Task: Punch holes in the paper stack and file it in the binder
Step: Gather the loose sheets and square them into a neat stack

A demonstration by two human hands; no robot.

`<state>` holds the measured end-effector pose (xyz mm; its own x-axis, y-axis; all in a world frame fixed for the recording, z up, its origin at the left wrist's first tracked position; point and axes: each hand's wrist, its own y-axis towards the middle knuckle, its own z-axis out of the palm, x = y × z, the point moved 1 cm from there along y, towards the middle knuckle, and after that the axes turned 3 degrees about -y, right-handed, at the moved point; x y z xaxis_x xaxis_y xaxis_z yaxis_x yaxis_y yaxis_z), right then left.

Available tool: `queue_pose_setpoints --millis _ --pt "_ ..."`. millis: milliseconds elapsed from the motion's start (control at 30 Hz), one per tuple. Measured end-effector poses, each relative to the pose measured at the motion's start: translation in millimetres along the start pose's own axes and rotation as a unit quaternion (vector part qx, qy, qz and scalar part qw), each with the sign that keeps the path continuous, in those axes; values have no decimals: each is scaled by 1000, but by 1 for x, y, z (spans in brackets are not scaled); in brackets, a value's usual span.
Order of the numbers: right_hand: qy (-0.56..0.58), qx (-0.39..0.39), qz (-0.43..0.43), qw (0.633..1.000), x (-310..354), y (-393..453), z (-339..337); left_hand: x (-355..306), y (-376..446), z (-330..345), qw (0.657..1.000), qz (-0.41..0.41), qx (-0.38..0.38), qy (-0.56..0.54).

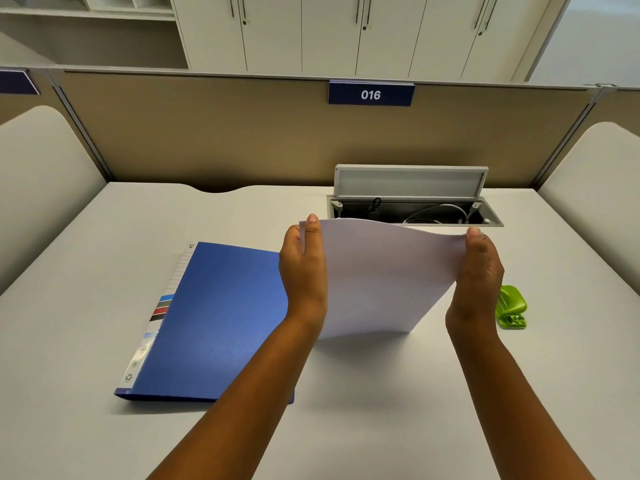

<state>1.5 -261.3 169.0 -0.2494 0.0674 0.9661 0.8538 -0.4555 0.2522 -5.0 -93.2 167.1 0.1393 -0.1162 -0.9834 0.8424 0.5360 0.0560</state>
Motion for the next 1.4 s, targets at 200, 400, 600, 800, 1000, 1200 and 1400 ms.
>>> queue_pose_setpoints --millis 200,400,600,800,1000,1200,1400 --pt "-5 2 2 1000 -8 7 -1 -1 0 -1 999 30 41 8" --pt "-25 -14 -23 999 -16 13 -7 25 -3 -18 981 97 161 39" --pt "-47 6 -42 998 -28 15 -9 65 1 -41 971 92 155 159" --pt "-81 61 -26 994 -66 10 -17 80 5 -48 969 69 147 187" --pt "-68 153 10 986 -89 3 -34 64 12 -44 993 41 77 76" --pt "-101 125 115 980 -113 9 -62 54 22 -41 993 -47 -8 -106" --pt "168 167 367 900 -138 -18 -59 73 20 -38 963 -142 -136 -183"
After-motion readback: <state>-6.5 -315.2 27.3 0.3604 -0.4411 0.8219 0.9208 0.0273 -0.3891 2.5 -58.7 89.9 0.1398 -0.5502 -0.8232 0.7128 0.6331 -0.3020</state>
